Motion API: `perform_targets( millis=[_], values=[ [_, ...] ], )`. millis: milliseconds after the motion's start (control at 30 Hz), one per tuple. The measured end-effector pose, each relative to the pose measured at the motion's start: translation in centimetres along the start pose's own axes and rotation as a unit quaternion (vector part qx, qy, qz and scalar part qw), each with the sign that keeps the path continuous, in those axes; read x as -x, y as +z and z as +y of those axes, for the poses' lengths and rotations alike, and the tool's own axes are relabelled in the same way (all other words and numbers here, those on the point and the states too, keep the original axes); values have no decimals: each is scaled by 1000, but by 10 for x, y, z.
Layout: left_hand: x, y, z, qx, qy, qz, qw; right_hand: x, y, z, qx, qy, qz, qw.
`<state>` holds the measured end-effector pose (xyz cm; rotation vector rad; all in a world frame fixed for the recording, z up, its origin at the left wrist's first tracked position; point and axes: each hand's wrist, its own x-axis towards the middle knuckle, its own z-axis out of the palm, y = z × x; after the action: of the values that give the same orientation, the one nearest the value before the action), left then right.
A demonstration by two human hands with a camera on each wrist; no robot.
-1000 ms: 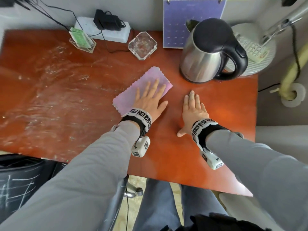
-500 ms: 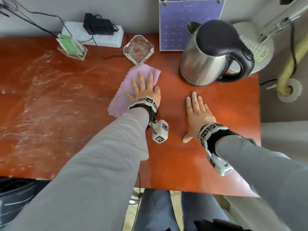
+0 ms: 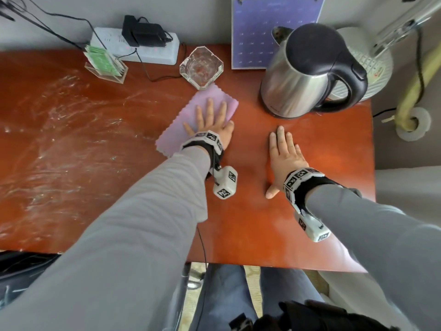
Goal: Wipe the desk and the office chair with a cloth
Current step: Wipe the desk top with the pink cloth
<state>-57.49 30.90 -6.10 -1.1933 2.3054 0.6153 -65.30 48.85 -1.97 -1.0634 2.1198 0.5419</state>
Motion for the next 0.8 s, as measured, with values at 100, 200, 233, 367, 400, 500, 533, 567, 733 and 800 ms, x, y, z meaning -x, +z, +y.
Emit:
perform_targets(
  millis=[100,200,233,367,400,500,533,567,733,800],
  values=[
    [10,7,13,5,-13,-5,1000,0,-1,-1,1,5,-2,1000],
    [29,24,38,-28,47,-16,998,0,-2,-2,-1,6,-3,1000],
    [31,26,40,-34,60,-21,997,0,-2,-3,0,7,-3,1000],
    [14,12,8,-45,82,-19,995,1,-3,-7,3,18,1,1000],
    [10,6,-6,-32,60,-17,998,1,-3,-8,3,19,-1,1000],
    [11,-2,-39,6,-37,-9,999,2,-3,-8,8,20,-3,1000],
    [17,1,-42,13,-61,-7,998,3,-3,-8,6,19,-6,1000],
    [23,6,-39,16,-75,-1,997,2,-2,-7,4,19,-8,1000],
    [39,35,31,-19,57,-7,998,1,-3,-7,-4,14,-4,1000],
    [39,36,52,-33,98,-23,994,0,-2,-5,-10,12,-4,1000]
  ],
)
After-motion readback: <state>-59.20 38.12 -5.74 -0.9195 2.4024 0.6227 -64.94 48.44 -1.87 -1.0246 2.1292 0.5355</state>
